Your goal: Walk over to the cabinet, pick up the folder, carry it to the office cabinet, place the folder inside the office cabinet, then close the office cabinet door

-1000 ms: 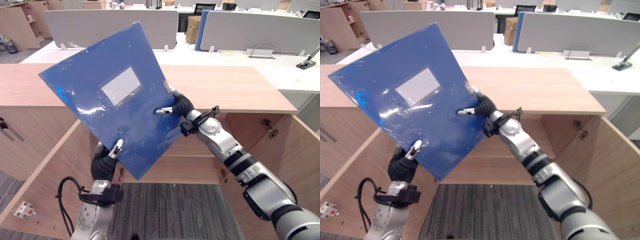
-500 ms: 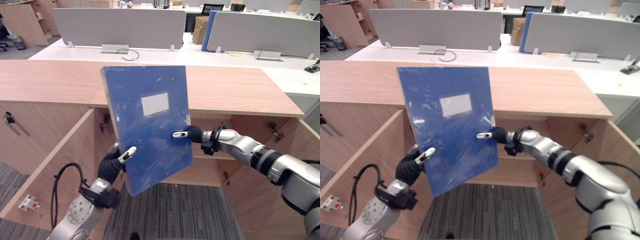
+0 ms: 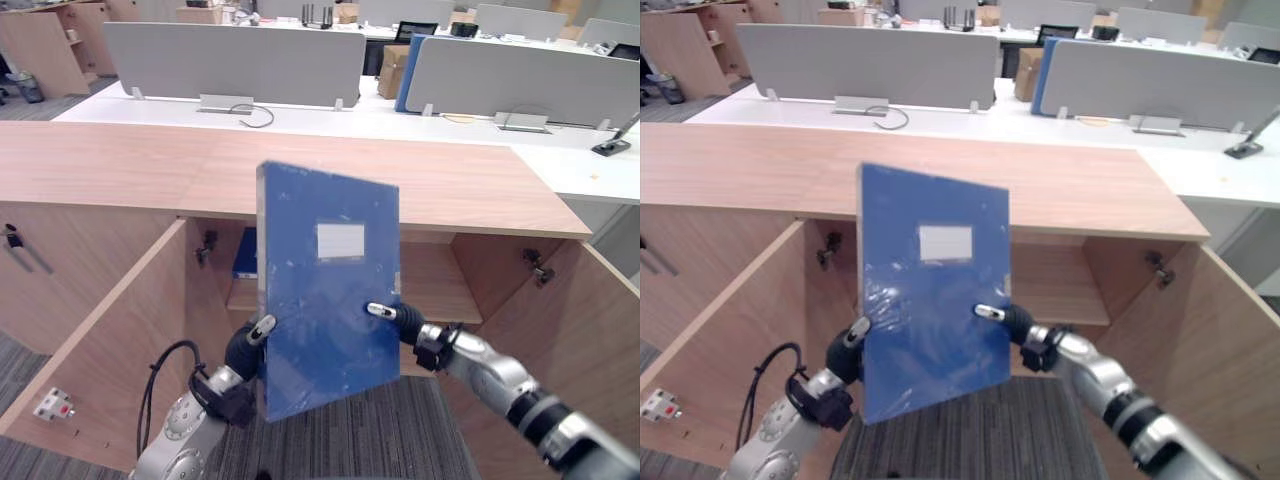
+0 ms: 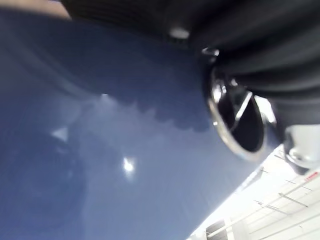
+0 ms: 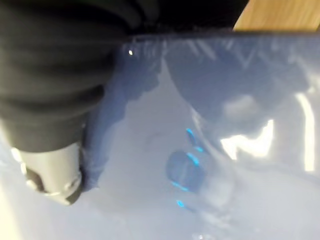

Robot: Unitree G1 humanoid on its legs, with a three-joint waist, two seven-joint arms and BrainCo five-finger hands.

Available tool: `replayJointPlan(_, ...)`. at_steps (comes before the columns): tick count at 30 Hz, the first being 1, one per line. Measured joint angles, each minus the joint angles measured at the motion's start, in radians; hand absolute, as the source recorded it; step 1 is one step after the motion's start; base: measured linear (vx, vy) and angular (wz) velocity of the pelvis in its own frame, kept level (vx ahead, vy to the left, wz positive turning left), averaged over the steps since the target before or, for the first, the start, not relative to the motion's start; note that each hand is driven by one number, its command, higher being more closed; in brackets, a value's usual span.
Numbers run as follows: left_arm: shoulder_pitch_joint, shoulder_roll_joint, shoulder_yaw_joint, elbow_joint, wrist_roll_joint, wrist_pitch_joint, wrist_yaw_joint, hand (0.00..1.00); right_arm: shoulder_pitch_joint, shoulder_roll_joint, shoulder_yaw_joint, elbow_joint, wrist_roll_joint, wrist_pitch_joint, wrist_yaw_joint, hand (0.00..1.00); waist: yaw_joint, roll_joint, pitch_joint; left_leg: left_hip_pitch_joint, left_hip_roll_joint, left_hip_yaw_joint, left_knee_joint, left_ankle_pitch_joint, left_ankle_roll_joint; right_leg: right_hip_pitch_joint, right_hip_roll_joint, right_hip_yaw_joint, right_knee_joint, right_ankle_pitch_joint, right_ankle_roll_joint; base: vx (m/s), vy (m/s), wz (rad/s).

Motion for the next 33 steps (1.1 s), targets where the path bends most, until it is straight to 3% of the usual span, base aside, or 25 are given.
replayJointPlan(1,0.005,-0.028,0.006,0.067,0.001,0.023,-0.046,0.00,0.068,0.037,-0.060,-0.007,-0.016,0.004,-0.008,1.00,-0.004,0.001,0.000,0.001,0.002,0.001,0.000,0.000,0.000,-0.002,0.002,0.006,-0.001,0.000,0.000,0.00,-0.009,-0.11)
replayJointPlan(4,0.016,-0.102,0.054,0.265,-0.002,0.091,-0.094,0.00,0.182,0.119,-0.172,-0.007,0.009,0.003,-0.015,1.00,-0.028,0.012,0.003,0.000,0.003,0.003,-0.001,-0.001,-0.002,-0.008,0.004,0.012,0.000,0.001,-0.001,0.00,0.005,-0.12)
replayJointPlan(5,0.020,-0.167,0.133,0.509,-0.002,0.161,-0.085,0.00,0.242,0.214,-0.252,-0.018,0.075,0.002,-0.015,1.00,-0.058,0.019,-0.001,0.002,0.007,0.005,-0.002,-0.004,-0.006,-0.018,0.007,0.029,0.003,0.001,-0.001,-0.01,0.016,-0.28)
replayJointPlan(9,0.042,-0.254,0.292,0.820,0.045,0.205,-0.007,0.00,0.356,0.372,-0.393,-0.047,0.170,-0.035,-0.028,1.00,-0.076,0.021,0.000,0.009,0.014,0.025,-0.002,-0.018,-0.015,-0.032,0.012,0.064,0.001,0.002,-0.003,0.00,0.018,-0.28)
replayJointPlan(13,0.034,-0.314,0.434,1.061,0.137,0.207,0.075,0.00,0.448,0.434,-0.402,-0.046,0.204,-0.051,-0.059,1.00,-0.082,0.026,-0.004,0.018,0.014,0.032,-0.002,-0.026,-0.019,-0.025,0.012,0.071,-0.009,0.002,-0.003,0.01,0.021,-0.08)
replayJointPlan(18,0.039,-0.347,0.556,1.155,0.240,0.203,0.142,0.00,0.492,0.487,-0.401,0.062,0.230,-0.050,-0.080,1.00,-0.082,0.031,0.000,0.036,0.016,0.038,-0.002,-0.030,-0.022,-0.007,0.014,0.076,-0.015,0.003,-0.003,0.00,0.010,-0.03)
replayJointPlan(22,0.058,-0.379,0.646,1.185,0.257,0.204,0.168,0.00,0.490,0.498,-0.390,0.235,0.242,-0.042,-0.082,1.00,-0.080,0.035,0.000,0.058,0.019,0.058,-0.001,-0.041,-0.026,0.004,0.016,0.097,-0.018,0.003,-0.003,-0.01,0.026,-0.17)
replayJointPlan(31,0.051,-0.396,0.685,1.194,0.264,0.204,0.180,0.00,0.388,0.484,-0.378,0.552,0.258,-0.019,-0.170,1.00,-0.080,0.037,0.013,0.090,0.022,0.070,-0.004,-0.047,-0.030,0.034,0.020,0.107,-0.028,0.005,-0.002,-0.01,0.016,-0.04)
replayJointPlan(33,0.039,-0.396,0.677,1.194,0.260,0.204,0.199,0.00,0.322,0.487,-0.414,0.657,0.270,-0.018,-0.219,1.00,-0.073,0.040,0.017,0.091,0.024,0.069,-0.005,-0.047,-0.030,0.038,0.023,0.106,-0.034,0.007,-0.004,0.00,0.000,0.00)
